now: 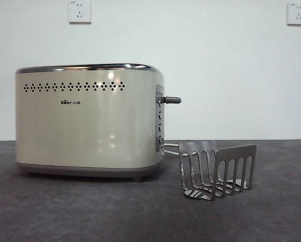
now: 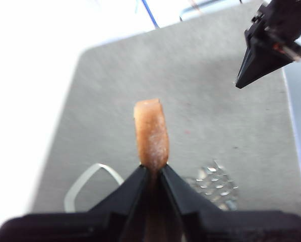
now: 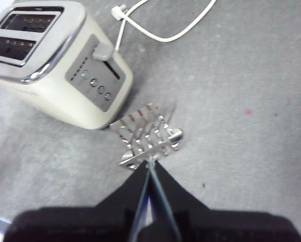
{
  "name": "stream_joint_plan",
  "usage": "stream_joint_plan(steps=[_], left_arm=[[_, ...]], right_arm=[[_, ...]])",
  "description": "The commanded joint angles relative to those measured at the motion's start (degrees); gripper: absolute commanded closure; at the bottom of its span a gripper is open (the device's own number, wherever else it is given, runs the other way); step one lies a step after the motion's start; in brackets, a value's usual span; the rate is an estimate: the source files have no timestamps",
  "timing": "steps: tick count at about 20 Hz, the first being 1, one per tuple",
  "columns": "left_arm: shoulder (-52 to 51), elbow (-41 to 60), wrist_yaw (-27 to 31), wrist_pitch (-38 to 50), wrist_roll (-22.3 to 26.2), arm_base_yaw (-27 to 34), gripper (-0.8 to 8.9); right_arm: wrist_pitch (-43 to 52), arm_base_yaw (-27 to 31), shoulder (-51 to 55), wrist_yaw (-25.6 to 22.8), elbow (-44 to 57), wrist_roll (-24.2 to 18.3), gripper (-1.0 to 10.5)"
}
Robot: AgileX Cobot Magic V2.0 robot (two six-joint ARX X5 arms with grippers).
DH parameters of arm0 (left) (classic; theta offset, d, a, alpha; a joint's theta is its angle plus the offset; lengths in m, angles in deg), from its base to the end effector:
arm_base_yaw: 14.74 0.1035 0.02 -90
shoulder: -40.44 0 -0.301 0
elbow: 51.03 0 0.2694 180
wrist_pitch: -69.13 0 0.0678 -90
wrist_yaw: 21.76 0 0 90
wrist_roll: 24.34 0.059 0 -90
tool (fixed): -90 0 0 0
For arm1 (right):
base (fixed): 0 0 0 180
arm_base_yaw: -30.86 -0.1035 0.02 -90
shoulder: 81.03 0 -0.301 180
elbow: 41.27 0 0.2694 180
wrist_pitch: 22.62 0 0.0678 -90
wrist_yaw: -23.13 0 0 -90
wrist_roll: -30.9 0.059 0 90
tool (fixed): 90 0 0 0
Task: Pick up a slice of bread from the rack,put the bread on the toaster,press the button
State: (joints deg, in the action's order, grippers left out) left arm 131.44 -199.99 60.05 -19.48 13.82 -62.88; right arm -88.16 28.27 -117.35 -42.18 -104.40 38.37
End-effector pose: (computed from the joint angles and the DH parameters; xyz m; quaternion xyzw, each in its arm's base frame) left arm 0.1784 -0.2117 0.5685 0.3633 0.0859 -0.5114 0.7740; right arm 0.1114 0.0297 0.3273 0.1231 0.3392 0.2008 0.9107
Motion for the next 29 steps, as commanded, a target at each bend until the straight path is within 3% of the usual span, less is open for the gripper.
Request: stream_joint_plan(steps=[1,4,8,11,18,25,29], left_arm=[[-3.7,1.2,3.4,0.1,2.9,0.3,8.23],[-12.9,11.7,8.0,0.1,5.7,0.2,8.23],[-26.2,28.7,14.1,0.1,18.7,0.2,8.23],[-29.4,31.5,15.8,0.1,24.5,0.2,8.23],[-22.4,31.5,18.8,0.1,30.2,1.5,8.23],[-13.0,31.5,19.8,0.2,34.9,5.4,8.22],[-10.2,31.5,19.5,3.8,34.8,8.0,8.22]], right_arm=[[0.3,0.0,0.1,-0.7,-0.3,-0.7,9.5],[0.4,0.0,0.1,-1.3,-0.3,-0.7,9.5],[1.7,0.0,0.1,-1.3,-0.3,-0.7,9.5],[1.9,0.0,0.1,-1.3,-0.3,-0.7,9.5],[1.8,0.0,0.1,-1.3,-0.3,-0.9,9.5],[2.1,0.0,0.1,-1.4,-0.3,-3.7,9.5],[2.0,0.0,0.1,-1.3,-0.3,-4.8,9.5]])
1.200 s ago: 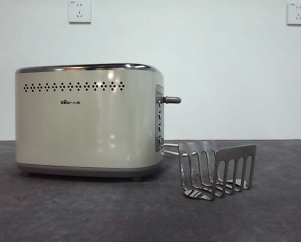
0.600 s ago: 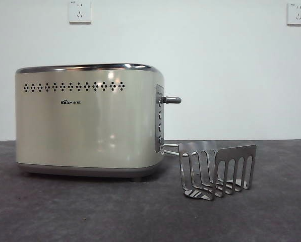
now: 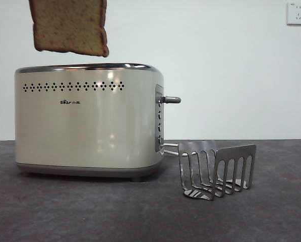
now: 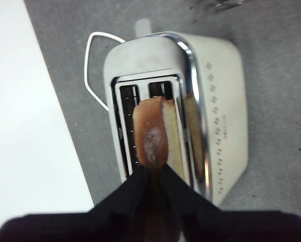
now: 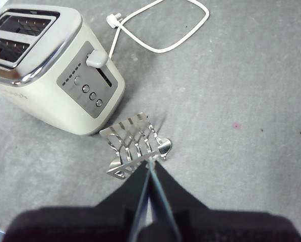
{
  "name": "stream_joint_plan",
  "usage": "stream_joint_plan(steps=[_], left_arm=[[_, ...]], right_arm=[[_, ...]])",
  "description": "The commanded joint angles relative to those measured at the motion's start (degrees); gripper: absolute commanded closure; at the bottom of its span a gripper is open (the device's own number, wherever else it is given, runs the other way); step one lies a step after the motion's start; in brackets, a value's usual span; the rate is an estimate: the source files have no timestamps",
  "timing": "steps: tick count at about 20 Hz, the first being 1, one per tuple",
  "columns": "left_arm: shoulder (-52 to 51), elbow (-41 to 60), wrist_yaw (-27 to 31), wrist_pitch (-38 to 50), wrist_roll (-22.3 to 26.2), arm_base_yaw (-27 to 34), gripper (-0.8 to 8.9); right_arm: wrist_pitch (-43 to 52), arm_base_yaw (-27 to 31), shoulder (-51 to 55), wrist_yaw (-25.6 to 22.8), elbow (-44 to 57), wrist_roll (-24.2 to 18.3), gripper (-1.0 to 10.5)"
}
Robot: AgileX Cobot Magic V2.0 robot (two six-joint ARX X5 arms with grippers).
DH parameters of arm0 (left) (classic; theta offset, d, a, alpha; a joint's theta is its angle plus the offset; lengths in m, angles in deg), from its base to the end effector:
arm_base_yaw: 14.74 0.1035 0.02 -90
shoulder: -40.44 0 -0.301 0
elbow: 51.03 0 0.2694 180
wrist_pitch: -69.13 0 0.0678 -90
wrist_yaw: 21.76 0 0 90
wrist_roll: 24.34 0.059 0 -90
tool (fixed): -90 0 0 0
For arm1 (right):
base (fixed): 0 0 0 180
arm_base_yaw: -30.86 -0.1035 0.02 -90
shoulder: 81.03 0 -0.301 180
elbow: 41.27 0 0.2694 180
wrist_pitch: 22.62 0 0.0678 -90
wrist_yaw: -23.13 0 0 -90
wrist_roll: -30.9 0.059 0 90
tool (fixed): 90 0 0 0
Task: Pick up a slice of bread from the rack,put the bread on the toaster,press the button
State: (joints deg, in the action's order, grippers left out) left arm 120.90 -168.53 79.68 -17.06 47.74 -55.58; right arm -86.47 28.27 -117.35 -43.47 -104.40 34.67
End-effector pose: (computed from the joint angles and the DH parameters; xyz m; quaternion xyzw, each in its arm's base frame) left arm 0.2099 -0.1660 0.4676 0.6657 0.1661 -0.4063 0.6035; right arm 0.1141 0.0286 0.3298 0.0877 0.3193 0.2028 0.9215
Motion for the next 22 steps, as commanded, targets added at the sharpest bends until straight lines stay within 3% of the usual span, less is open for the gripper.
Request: stream_joint_plan(steps=[1,5,22], left_arm=[[0.9,0.1,-0.5,2.0,0.8,1.3,8.22],[2.8,0.1,-5.5,2.2,-0.1,3.8,8.22],[11.5,0.1,-7.3,5.3,0.6,6.9,8.22]], right_arm=[[0.4,0.0,0.1,-0.1,-0.3,-1.2,9.5],[0.3,0.0,0.1,-0.1,-0.3,-2.6,9.5],[1.3,0.0,-3.6,-0.9,-0.3,-4.1,9.5]])
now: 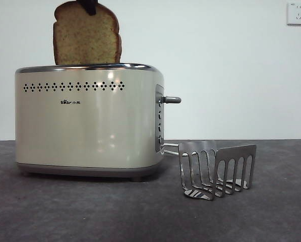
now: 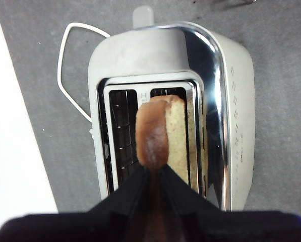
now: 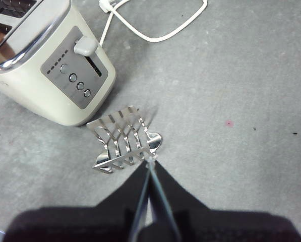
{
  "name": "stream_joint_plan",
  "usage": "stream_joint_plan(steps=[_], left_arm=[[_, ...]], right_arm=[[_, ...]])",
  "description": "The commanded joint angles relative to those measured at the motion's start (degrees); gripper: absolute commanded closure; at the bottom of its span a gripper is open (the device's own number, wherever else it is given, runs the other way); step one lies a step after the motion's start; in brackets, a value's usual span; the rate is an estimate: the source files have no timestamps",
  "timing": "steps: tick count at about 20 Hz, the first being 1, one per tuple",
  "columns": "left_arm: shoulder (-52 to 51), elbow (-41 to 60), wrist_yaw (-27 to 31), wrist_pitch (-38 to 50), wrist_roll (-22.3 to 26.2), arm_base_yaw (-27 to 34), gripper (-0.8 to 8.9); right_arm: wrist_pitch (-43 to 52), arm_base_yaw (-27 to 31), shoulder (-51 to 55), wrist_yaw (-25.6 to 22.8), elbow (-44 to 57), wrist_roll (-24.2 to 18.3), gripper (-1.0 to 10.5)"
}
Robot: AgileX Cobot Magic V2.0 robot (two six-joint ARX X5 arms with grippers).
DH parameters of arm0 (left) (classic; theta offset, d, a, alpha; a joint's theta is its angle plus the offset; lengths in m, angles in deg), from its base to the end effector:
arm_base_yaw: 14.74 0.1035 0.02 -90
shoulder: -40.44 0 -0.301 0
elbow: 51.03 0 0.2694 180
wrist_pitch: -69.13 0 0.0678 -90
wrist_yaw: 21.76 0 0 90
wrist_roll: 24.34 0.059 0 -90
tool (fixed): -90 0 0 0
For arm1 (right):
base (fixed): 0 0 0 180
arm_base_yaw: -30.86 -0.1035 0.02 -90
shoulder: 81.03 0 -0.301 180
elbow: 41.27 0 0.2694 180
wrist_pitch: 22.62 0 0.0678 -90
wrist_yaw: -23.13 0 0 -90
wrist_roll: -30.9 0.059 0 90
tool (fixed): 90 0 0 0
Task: Pick up a slice of bread from the rack,put the bread on the toaster,press the button
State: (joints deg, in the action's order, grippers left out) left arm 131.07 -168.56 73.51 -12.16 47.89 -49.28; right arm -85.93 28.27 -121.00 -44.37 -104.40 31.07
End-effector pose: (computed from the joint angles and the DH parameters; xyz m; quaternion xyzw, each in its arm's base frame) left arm 0.2809 -0.1867 0.4235 0.6329 0.2147 -0.4348 0.6035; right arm 0.1293 0.0285 0.3239 0.0607 0.3384 0.2035 0.9167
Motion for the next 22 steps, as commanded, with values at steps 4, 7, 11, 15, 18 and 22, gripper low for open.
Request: stream_joint_plan(steps=[4,7,11,15,18,22], left_arm=[[3.6,0.1,-2.8,0.7,0.5,2.7,8.22],[4.4,0.1,-5.0,0.9,0.5,3.3,8.22],[5.0,0.1,-5.7,1.6,-2.0,3.7,8.16],[5.0,0.1,-5.3,2.5,-5.2,4.0,7.06],[4.9,0.1,-5.3,2.6,-5.2,4.3,5.53],[3.0,0.1,-5.0,3.8,-5.4,4.7,4.97]], right_arm=[[0.8,0.0,0.0,0.0,-0.3,-0.5,9.5],[0.8,0.0,0.0,0.0,-0.3,-0.5,9.5],[0.9,0.0,0.0,0.0,-0.3,-0.5,9.5],[0.8,0.0,0.0,0.0,-0.3,-0.5,9.5],[0.7,0.0,0.0,0.0,-0.3,-0.5,9.5],[0.7,0.0,0.0,0.0,-0.3,-0.4,9.5]])
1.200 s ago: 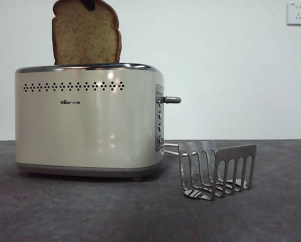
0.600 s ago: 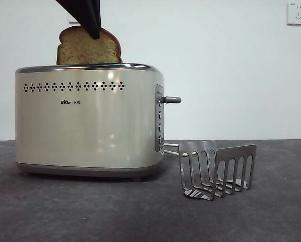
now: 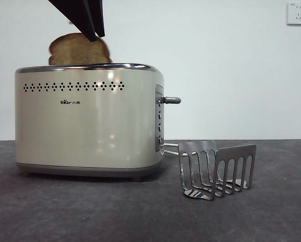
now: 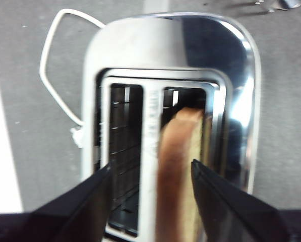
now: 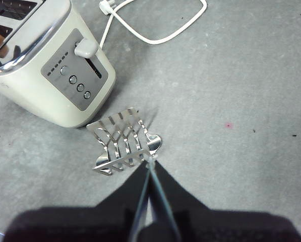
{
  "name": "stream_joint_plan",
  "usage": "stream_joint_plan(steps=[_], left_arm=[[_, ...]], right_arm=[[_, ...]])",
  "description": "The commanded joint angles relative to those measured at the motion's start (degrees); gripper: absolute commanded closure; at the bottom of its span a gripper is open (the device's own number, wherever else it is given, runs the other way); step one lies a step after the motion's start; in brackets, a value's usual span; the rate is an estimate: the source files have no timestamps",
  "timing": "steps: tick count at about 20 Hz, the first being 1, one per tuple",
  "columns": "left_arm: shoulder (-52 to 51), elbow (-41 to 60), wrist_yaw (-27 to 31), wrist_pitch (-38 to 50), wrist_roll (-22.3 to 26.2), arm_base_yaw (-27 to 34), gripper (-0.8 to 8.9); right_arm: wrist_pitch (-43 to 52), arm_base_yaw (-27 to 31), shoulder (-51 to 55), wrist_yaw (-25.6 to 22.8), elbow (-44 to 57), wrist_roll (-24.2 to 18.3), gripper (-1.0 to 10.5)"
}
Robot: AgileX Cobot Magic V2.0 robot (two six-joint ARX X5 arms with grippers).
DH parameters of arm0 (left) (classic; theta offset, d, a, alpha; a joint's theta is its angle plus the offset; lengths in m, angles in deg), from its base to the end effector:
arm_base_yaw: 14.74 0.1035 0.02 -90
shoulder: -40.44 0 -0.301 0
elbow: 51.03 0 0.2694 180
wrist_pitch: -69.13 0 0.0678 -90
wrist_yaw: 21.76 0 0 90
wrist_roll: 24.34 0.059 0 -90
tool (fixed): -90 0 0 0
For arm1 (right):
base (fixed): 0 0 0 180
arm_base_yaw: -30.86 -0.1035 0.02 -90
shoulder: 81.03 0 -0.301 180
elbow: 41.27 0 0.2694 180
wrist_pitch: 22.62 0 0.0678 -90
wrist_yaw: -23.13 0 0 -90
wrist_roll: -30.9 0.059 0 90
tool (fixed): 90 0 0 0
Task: Pick up a slice of bread from the rack,put the bread on the toaster,press the button
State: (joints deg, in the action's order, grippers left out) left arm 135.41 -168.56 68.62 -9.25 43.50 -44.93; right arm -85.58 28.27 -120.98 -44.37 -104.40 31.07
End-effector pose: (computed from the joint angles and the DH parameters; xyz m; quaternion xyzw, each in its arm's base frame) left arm 0.3166 -0.1838 0.4018 0.5789 0.2478 -0.4406 0.6398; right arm 0.1297 0.0285 0.3246 0.0602 0.3354 0.2038 0.9178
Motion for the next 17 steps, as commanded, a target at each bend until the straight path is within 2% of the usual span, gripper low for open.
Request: stream_joint_plan(steps=[1,2,4,6,9,10,12,13,15,17], left_arm=[[-2.3,0.1,-0.2,1.4,-1.8,0.4,4.26],[-3.2,0.1,-0.2,1.8,-2.5,0.6,3.96],[-5.5,0.1,-0.4,2.0,-6.1,0.7,3.99],[-8.1,0.1,-0.4,1.9,-11.4,0.7,4.02],[-12.2,0.1,-0.4,0.5,-26.3,0.5,4.23],[-13.5,0.1,-0.4,-1.0,-31.3,0.3,5.11],[-15.7,0.1,-0.4,-4.5,-40.1,0.3,7.58],[-16.8,0.0,-0.4,-5.9,-44.9,0.3,8.32],[-18.6,0.0,-0.4,-7.9,-53.4,0.3,8.22],[-20.2,0.0,-0.4,-9.9,-58.8,0.3,8.22]], right_arm=[[0.3,0.0,0.0,0.0,-0.3,-0.4,9.5],[0.4,0.0,0.0,0.0,-0.3,-0.3,9.5],[0.7,0.0,-0.1,0.0,-0.3,0.9,9.5],[2.2,0.0,-0.3,0.5,-0.3,3.3,9.5],[6.8,0.0,-1.5,6.4,-0.3,7.1,9.5],[9.0,0.0,-2.3,9.6,-0.3,8.7,9.5],[14.1,0.0,-4.4,16.1,-0.3,12.6,9.5],[16.9,-0.1,-6.1,18.3,-0.3,15.1,9.5],[22.6,-0.1,-9.7,22.6,-0.3,21.0,9.5],[29.0,-0.1,-13.8,27.6,-0.3,25.7,9.5]])
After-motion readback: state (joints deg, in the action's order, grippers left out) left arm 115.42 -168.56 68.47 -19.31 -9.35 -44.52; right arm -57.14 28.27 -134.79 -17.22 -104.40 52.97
